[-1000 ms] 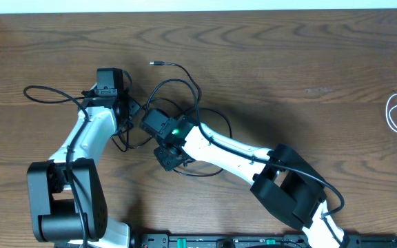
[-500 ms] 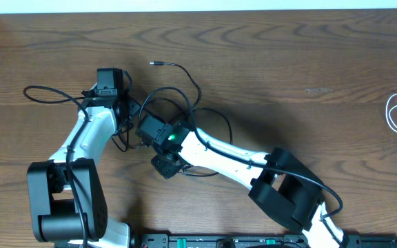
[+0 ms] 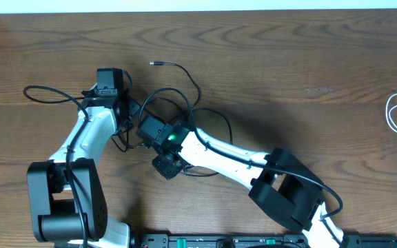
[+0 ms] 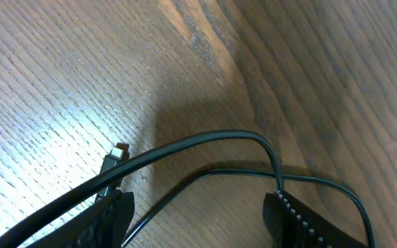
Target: Untangle cables
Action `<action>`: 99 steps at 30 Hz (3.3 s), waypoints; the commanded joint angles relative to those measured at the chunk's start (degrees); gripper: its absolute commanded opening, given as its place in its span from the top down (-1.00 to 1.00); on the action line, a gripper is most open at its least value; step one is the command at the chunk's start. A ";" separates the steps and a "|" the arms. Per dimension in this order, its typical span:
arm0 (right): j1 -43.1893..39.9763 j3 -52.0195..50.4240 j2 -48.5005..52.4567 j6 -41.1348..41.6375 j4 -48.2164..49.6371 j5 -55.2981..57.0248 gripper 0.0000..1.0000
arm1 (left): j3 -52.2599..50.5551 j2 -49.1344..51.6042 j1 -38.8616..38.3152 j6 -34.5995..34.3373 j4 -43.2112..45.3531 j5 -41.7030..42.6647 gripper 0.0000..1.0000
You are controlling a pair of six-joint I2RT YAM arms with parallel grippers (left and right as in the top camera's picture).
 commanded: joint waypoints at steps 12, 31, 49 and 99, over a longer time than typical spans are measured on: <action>0.13 -0.66 -0.90 -0.74 -0.31 0.26 0.95 | 0.52 -0.22 0.02 -0.28 -0.20 -0.17 -0.31; -1.29 0.94 -3.87 -4.96 0.09 0.26 0.98 | 0.50 -0.22 0.02 -0.28 -0.20 -0.15 -0.30; -4.50 2.36 -24.61 -9.77 11.85 14.23 0.98 | 0.52 -0.22 0.02 -0.28 -0.20 -0.15 -0.31; -25.44 2.25 -36.00 6.73 -12.22 35.98 -0.47 | 0.50 -0.22 0.02 -0.28 -0.20 -0.15 -0.31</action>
